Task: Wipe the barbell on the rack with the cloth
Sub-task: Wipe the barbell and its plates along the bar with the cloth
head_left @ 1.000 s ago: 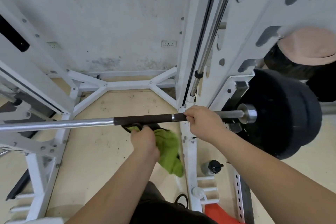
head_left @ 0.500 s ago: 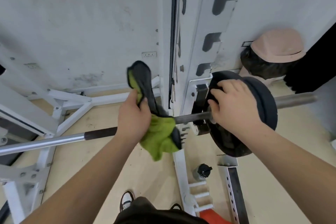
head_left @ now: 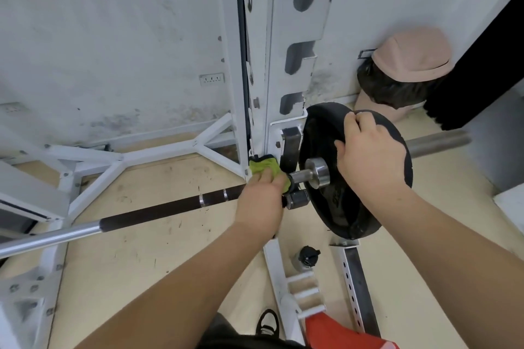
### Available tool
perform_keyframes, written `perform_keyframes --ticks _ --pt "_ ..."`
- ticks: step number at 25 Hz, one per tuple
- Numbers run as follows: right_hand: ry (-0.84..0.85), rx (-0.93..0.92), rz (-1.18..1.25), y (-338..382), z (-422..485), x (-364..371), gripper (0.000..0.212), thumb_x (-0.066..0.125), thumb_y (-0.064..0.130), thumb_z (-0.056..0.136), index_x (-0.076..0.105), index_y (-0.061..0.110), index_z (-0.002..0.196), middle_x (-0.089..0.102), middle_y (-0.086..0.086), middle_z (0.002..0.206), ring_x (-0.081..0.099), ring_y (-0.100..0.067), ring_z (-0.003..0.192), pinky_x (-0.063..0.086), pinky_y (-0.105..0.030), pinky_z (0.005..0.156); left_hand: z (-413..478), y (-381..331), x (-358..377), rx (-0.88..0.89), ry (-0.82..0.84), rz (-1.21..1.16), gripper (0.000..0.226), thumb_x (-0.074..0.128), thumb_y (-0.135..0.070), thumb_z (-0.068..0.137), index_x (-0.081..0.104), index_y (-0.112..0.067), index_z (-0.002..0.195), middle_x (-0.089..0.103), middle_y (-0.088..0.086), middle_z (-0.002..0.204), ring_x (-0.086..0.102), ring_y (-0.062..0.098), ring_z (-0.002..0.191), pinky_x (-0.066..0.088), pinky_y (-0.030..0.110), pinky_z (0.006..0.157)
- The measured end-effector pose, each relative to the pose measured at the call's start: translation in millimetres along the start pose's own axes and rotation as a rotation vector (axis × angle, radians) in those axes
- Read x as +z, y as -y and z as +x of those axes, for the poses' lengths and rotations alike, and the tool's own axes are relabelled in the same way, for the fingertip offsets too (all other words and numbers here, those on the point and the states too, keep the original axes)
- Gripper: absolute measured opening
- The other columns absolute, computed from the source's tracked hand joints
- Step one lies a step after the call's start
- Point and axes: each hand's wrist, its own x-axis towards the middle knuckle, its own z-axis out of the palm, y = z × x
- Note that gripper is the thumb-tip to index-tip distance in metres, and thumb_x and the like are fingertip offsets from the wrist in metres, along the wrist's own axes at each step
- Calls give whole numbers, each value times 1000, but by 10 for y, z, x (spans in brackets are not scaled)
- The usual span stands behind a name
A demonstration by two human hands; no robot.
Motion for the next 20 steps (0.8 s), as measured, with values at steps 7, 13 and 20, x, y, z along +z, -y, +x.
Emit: perform_keyframes --ticks 7,13,20 --pt "53 11 -5 54 46 26 67 68 20 89 41 2 148 53 -14 138 63 -32 95 35 -32 53 -393 834 -403 -164 50 194 30 57 -4 84 61 -18 110 65 5 100 62 33 95 43 36 66" --pt "50 24 0 62 5 -2 70 69 18 89 40 1 150 51 -14 142 63 -32 96 28 -30 51 111 247 -110 -30 18 219 58 65 -2 81 55 -24 133 64 3 118 53 27 104 47 35 88" --pt "15 49 25 50 -39 54 65 70 14 87 45 2 146 55 -15 136 62 -33 86 28 -30 51 -286 973 -515 -239 99 339 32 50 -4 89 63 -19 115 54 6 109 47 26 102 38 31 77"
